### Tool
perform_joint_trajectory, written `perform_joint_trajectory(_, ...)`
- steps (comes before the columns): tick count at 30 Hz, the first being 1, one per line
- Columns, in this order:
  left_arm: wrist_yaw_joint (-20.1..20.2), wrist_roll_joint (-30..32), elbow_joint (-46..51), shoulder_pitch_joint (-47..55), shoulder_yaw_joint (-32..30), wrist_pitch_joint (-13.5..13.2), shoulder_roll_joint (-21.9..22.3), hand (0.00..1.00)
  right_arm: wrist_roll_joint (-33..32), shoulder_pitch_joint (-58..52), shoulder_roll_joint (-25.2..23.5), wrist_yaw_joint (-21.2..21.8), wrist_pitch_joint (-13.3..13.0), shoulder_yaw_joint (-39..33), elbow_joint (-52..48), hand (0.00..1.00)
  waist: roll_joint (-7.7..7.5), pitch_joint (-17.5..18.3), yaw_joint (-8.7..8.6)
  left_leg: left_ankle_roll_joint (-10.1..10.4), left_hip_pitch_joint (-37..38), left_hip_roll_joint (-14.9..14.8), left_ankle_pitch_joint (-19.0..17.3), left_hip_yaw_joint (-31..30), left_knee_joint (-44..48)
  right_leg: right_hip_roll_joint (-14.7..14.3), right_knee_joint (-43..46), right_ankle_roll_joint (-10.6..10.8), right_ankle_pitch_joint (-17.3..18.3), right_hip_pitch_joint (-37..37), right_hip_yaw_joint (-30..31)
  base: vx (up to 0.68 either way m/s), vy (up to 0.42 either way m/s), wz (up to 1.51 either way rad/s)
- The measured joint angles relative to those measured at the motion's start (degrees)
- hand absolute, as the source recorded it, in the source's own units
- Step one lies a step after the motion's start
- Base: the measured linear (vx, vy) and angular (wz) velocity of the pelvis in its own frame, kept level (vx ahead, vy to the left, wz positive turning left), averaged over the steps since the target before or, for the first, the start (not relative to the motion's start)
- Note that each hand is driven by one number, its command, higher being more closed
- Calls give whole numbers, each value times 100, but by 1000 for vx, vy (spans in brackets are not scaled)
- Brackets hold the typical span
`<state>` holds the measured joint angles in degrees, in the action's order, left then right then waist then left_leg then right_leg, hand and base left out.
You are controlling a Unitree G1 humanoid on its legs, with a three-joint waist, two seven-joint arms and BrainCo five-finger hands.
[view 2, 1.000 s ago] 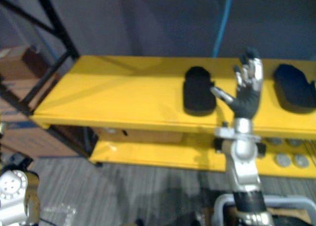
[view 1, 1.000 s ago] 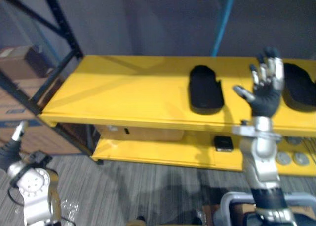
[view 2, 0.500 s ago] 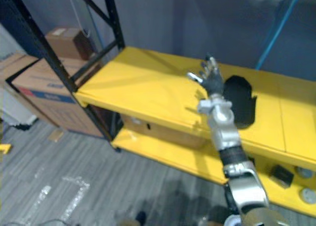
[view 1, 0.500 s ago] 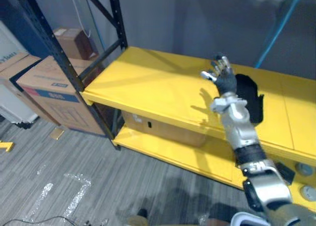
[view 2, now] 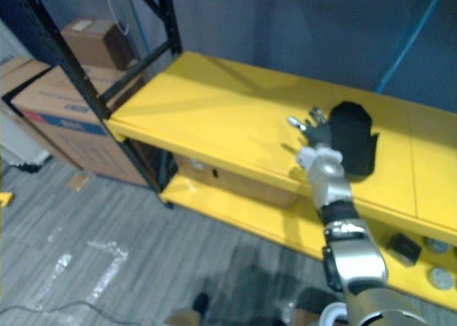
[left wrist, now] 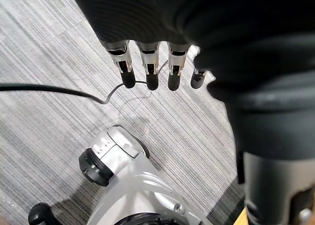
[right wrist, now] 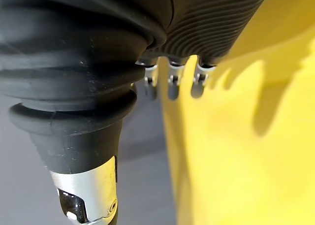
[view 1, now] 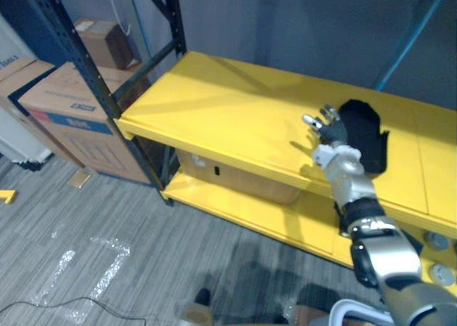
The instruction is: Walk over and take plastic housings, then place them on the shelf
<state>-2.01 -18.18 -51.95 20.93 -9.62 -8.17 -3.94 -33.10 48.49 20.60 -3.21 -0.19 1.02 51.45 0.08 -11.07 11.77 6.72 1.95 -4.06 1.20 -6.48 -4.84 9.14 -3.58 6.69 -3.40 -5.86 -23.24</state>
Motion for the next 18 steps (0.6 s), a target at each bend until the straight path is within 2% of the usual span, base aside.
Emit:
perform_joint_trajectory(5,110,-179,31,-110,360,-57,9,0,-100,452,191,334,66,-204,455,0,125,-270,0,-19,-7,101,13,-33,19,100,1,24,-16,-6,-25,8,21,3)
perform_joint_trajectory(10,184,-212,42,-123,492,-53,12,0,-101,766,324,274,52,-443,712,0,206,-538,-6,-47,-21,155,32,-48,18,148,17,32,-21,10,-29,-3,7,1)
perform_joint_trajectory(14,253,-214,4,-133,617,-54,23,0,-119,959,405,4,-105,-579,790,0,273,-644,-4,-67,-117,171,60,-59,19,164,58,35,-24,121,-28,0,0,0)
perform_joint_trajectory(18,289,-229,-60,-134,641,-105,22,0,-211,1106,406,-536,-264,-804,849,0,293,-701,6,-67,-123,180,60,-59,19,176,75,34,-24,138,-28,0,0,0)
